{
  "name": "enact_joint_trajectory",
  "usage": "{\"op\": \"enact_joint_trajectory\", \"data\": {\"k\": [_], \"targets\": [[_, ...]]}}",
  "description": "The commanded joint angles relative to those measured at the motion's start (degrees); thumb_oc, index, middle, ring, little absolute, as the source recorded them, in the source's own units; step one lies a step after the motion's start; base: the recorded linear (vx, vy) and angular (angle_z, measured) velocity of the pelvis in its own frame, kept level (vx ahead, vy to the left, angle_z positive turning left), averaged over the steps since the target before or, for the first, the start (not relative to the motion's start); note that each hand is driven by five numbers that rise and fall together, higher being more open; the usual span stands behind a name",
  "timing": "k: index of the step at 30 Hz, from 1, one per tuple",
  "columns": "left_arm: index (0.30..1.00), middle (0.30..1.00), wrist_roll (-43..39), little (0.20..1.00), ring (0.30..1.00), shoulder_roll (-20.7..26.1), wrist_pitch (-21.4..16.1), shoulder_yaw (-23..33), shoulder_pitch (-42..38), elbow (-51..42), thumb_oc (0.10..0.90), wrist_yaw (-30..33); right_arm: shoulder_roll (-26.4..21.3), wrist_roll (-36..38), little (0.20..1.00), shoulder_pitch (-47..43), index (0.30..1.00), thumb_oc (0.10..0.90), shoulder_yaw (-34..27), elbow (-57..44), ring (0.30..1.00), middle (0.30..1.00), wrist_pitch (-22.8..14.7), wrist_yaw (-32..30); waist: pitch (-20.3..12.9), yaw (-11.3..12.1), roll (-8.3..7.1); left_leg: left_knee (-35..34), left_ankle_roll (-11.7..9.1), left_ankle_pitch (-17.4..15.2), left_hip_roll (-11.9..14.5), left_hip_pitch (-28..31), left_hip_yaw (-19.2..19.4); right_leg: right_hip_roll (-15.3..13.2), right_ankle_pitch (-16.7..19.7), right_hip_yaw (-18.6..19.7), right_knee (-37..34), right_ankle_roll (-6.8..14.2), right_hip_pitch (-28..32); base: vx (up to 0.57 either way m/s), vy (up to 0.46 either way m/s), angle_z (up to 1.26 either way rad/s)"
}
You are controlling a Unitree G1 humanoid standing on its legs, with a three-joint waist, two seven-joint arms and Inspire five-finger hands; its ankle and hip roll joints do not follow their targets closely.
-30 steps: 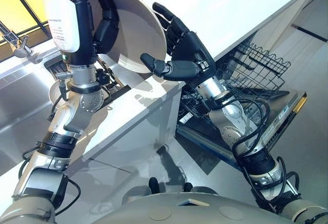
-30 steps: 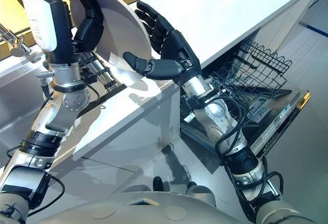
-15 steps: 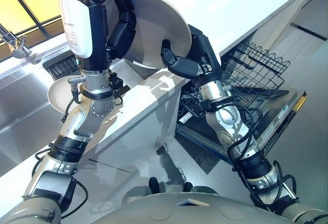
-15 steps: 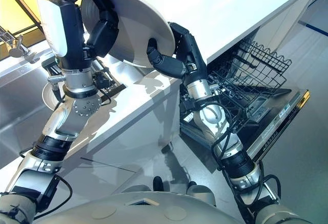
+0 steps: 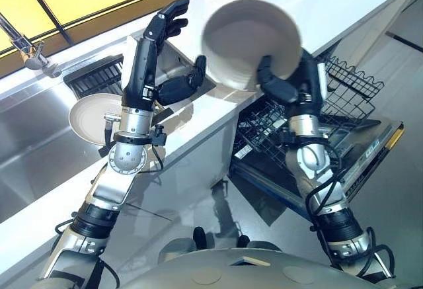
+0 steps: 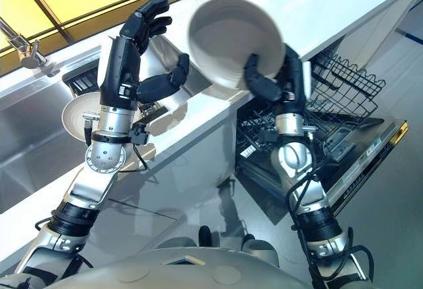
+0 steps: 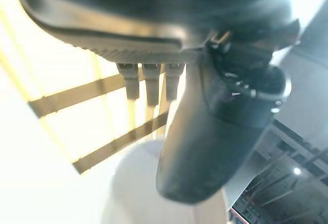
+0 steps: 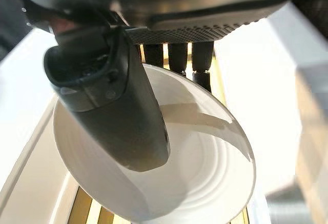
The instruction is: Pick up plates and place into dishwasher.
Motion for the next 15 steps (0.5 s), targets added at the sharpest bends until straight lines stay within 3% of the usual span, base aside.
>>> {"op": "enact_joint_trajectory", "data": {"k": [1, 9, 15], "targets": [[0.9, 0.9, -4.2, 0.9, 0.9, 1.4, -3.6, 4.0, -4.2, -1.8, 0.8, -2.7, -0.4, -0.8, 0.2, -5.6, 0.3, 0.1, -2.9, -5.5, 0.3, 0.3, -9.6, -0.4, -3.1, 0.1, 0.33, 0.3, -0.7, -7.3, -1.1, 3.0, -0.1, 1.9, -3.3, -0.8, 3.5, 2.3, -2.2, 0.0, 0.0, 0.0], [0.9, 0.9, -5.6, 0.9, 0.9, 1.9, -3.3, 6.5, -2.1, 0.0, 0.8, -3.1, -2.1, -3.1, 0.2, -5.0, 0.3, 0.1, -6.2, -3.7, 0.3, 0.3, -10.3, -3.0, -3.3, 0.2, 0.26, 0.2, -0.6, -7.2, -1.0, 3.0, -0.3, 2.0, -3.1, -0.4, 3.0, 2.4, -2.0, 0.0, 0.0, 0.0], [0.9, 0.9, -5.2, 0.9, 0.9, 3.1, -2.2, 9.9, -0.2, 4.2, 0.8, 0.1, -5.7, -10.0, 0.2, -4.8, 0.3, 0.1, -12.3, 0.4, 0.3, 0.3, -12.0, -12.7, -3.4, 0.5, 0.03, 0.1, -0.8, -7.2, -0.8, 2.9, -0.4, 2.1, -3.3, -0.6, 3.0, 2.4, -1.8, 0.03, -0.011, 0.04]]}}
